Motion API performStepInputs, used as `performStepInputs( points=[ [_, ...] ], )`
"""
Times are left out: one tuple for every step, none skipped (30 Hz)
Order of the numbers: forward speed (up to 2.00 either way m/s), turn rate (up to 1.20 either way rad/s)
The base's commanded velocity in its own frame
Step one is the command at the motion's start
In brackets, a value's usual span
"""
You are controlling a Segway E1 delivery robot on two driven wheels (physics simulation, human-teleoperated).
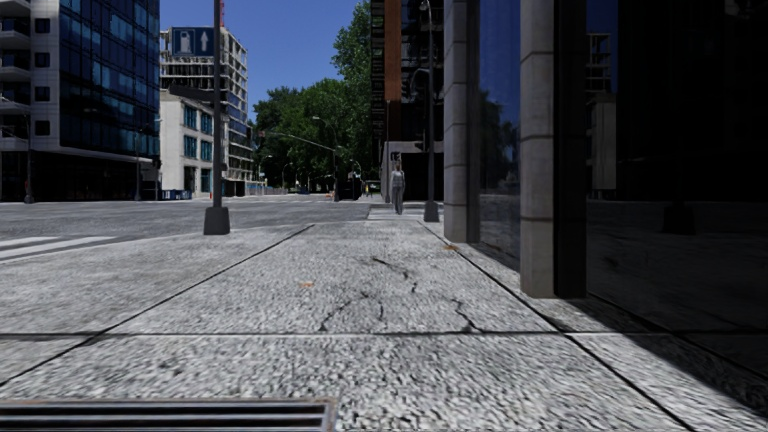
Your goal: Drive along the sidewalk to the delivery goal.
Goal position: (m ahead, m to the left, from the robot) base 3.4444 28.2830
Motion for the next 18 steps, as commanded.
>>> performStepInputs(
  points=[
    [2.0,0.0],
    [2.0,0.0],
    [2.0,0.0],
    [2.0,0.0],
    [2.0,0.0],
    [2.0,0.0],
    [2.0,0.0],
    [2.0,0.0],
    [2.0,0.0],
    [2.0,0.0],
    [2.0,0.0],
    [2.0,0.0],
    [2.0,0.0],
    [2.0,0.0],
    [2.0,0.0],
    [2.0,0.0],
    [2.0,0.0],
    [2.0,0.0]
  ],
)
